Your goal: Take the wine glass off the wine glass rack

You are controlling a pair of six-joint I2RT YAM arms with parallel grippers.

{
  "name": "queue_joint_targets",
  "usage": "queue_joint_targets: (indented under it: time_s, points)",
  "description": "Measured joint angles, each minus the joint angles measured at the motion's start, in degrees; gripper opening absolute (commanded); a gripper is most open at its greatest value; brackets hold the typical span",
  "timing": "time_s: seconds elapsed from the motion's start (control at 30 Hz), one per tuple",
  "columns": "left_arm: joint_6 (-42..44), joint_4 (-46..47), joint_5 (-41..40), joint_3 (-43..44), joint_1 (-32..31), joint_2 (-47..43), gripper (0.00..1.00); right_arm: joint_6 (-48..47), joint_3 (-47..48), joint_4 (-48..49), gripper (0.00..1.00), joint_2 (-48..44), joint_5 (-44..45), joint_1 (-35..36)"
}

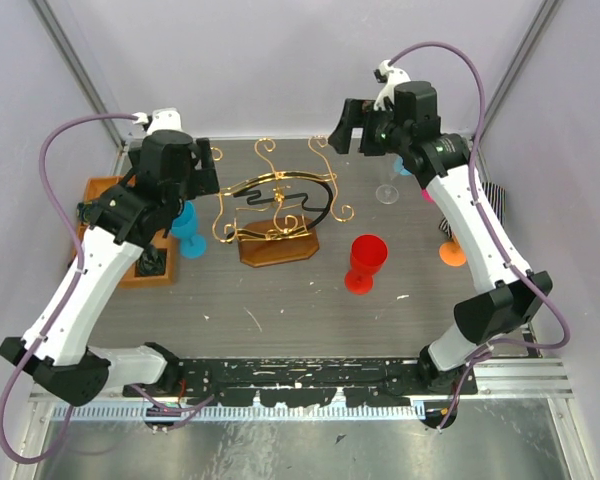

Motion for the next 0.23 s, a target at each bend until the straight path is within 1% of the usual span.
queue_joint_targets:
  time_s: [0.23]
  points:
    - [-0.02,-2.75,4.52,-0.04,1.64,-0.37,0.98,1.36,0.0,-1.84,1.0,0.31,1.95,-0.96]
